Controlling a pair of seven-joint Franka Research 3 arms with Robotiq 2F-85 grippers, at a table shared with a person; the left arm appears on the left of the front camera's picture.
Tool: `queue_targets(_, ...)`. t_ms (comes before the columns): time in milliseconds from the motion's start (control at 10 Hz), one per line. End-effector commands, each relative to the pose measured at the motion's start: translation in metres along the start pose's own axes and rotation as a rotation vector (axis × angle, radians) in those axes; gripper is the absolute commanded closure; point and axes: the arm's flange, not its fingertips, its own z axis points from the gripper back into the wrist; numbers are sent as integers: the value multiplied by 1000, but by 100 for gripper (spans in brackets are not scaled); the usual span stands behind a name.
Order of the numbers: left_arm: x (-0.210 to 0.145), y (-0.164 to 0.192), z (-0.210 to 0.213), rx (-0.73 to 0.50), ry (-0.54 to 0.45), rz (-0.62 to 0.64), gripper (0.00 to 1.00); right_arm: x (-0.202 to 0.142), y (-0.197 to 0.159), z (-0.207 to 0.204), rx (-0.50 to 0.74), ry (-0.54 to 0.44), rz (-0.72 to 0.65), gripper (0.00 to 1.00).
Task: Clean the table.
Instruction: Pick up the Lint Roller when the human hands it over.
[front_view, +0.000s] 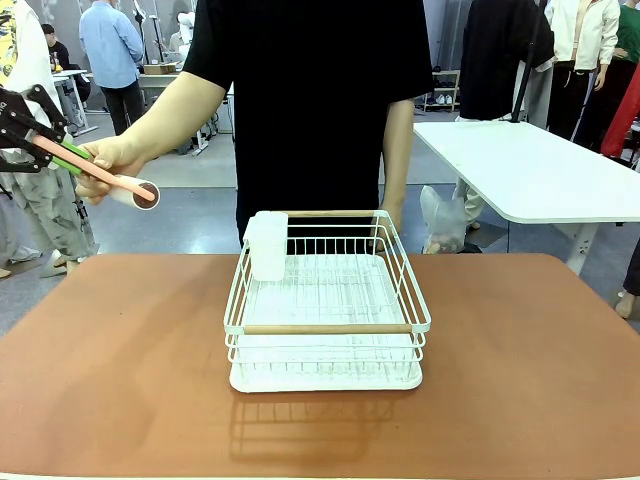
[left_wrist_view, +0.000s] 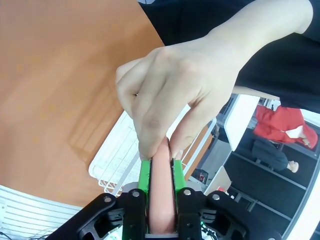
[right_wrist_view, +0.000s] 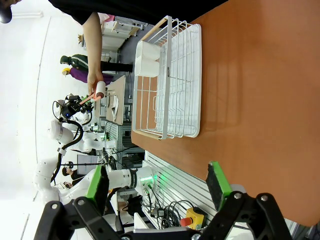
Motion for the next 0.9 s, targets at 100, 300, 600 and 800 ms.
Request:
queue_targets(100, -3, 0, 2, -27, -3, 4, 100, 0, 4, 2, 16, -6, 15, 0)
queue_targets(300, -2, 1, 4, -40, -1, -15, 100, 0, 4, 2, 16, -6, 15, 0)
queue_targets(600, 0, 0, 0, 0, 0, -1, 100, 0, 4, 2, 16, -6, 15, 0)
queue_targets(800, 0, 0, 0, 0, 0, -1, 100, 0, 4, 2, 16, -6, 15, 0)
